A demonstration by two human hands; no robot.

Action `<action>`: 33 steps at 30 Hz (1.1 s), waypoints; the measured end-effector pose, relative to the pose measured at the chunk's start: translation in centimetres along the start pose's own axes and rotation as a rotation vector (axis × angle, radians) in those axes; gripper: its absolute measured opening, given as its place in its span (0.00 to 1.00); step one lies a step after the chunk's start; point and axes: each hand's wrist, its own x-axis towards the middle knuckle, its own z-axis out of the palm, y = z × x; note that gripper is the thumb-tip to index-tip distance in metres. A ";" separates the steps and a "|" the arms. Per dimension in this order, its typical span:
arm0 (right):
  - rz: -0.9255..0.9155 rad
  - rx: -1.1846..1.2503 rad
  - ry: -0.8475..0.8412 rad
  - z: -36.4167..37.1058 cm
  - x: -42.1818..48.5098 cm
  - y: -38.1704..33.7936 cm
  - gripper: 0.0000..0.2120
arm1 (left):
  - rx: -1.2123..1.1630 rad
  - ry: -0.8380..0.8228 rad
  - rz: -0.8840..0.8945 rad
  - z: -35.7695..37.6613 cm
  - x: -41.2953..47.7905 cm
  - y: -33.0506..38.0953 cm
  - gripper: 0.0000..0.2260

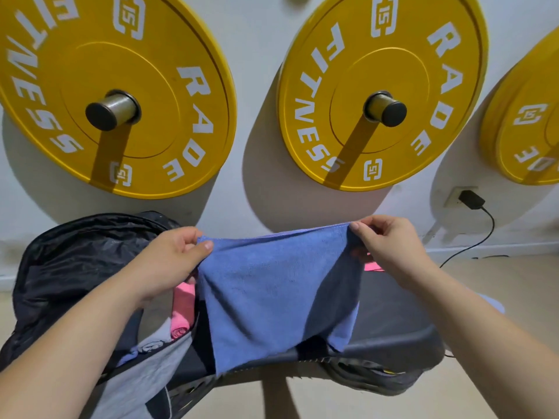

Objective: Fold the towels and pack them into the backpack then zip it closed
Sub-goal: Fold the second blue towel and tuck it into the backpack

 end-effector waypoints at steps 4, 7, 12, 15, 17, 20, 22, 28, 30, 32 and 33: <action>-0.151 -0.004 0.112 1.6 0.4 -1.4 0.08 | -0.013 0.304 0.078 -0.2 1.6 -0.2 0.08; -0.215 0.078 0.148 2.6 0.3 -2.6 0.06 | -0.264 0.403 0.054 0.0 2.6 -0.3 0.07; -0.295 0.124 0.142 2.8 0.7 -2.3 0.05 | -0.287 0.419 0.075 0.1 2.3 -0.7 0.07; -0.288 -0.076 -0.020 1.9 0.3 -0.1 0.05 | -0.228 0.282 0.009 0.3 1.3 -1.7 0.07; -0.260 -0.275 -0.192 1.3 -0.5 1.7 0.06 | -0.173 0.126 -0.086 0.6 0.5 -3.2 0.08; -0.154 -0.392 -0.356 1.5 -2.2 5.0 0.09 | -0.043 -0.101 -0.214 1.8 -0.8 -6.1 0.08; -0.052 -0.455 -0.474 2.0 -3.1 6.9 0.10 | 0.051 -0.226 -0.296 2.6 -1.6 -7.9 0.08; 0.123 -0.655 -0.769 1.9 -4.3 8.3 0.10 | 0.113 -0.409 -0.481 2.8 -2.9 -9.1 0.09; 0.172 -0.577 -0.732 1.9 -4.0 8.3 0.10 | 0.115 -0.433 -0.531 2.8 -2.7 -9.2 0.11; 0.211 -0.484 -0.674 2.1 -3.8 8.3 0.10 | 0.166 -0.465 -0.561 2.8 -2.3 -9.4 0.09; 0.230 -0.460 -0.653 2.4 -3.8 8.3 0.10 | 0.208 -0.478 -0.566 2.8 -2.0 -9.4 0.08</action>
